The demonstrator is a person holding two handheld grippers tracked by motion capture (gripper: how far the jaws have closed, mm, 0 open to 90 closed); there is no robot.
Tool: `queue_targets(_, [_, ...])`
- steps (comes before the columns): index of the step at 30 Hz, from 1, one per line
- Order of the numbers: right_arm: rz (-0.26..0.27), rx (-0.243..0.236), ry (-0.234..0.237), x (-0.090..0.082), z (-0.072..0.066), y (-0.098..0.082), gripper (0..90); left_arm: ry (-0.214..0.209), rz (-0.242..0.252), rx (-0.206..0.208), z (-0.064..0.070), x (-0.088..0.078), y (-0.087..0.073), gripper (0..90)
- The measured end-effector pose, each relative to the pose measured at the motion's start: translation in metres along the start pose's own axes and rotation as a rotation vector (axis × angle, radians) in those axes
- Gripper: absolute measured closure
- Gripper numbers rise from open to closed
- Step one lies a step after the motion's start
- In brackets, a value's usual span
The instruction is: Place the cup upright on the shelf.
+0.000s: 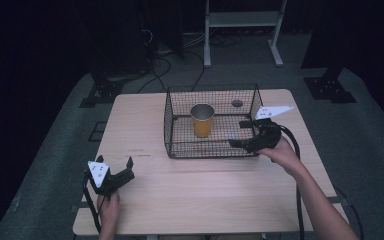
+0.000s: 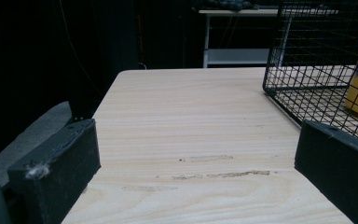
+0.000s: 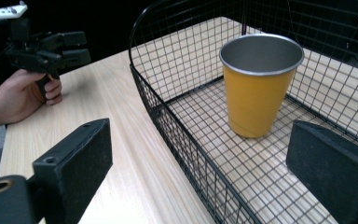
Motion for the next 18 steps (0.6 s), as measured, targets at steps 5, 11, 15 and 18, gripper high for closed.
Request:
queue_targets(5, [-0.001, 0.009, -0.008, -0.005, -0.001, -0.008, 6.4, 0.0, 0.001, 0.0, 0.0, 0.0, 0.0, 0.0])
queue_targets(11, [0.011, 0.026, -0.015, -0.013, -0.002, -0.014, 6.3, 0.002, 0.0, -0.002, 0.0, 0.0, 0.0, 0.0])
queue_targets(15, [0.02, 0.031, -0.024, -0.019, -0.002, -0.017, 6.4, 0.003, -0.001, -0.003, 0.0, 0.0, 0.0, 0.0])
queue_targets(18, [0.01, 0.033, -0.031, -0.022, -0.003, -0.024, 6.3, 0.003, 0.0, -0.001, 0.0, 0.0, 0.0, 0.0])
Point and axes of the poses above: each handheld gripper's, and its own axes: x roughly forward along the jaws, y roughly out of its top, z roughly to its right, the point moved 10 cm from there along x, roughly forward along the jaws, and after that the axes turned 7 degrees about -x, right-handed, at the moved point
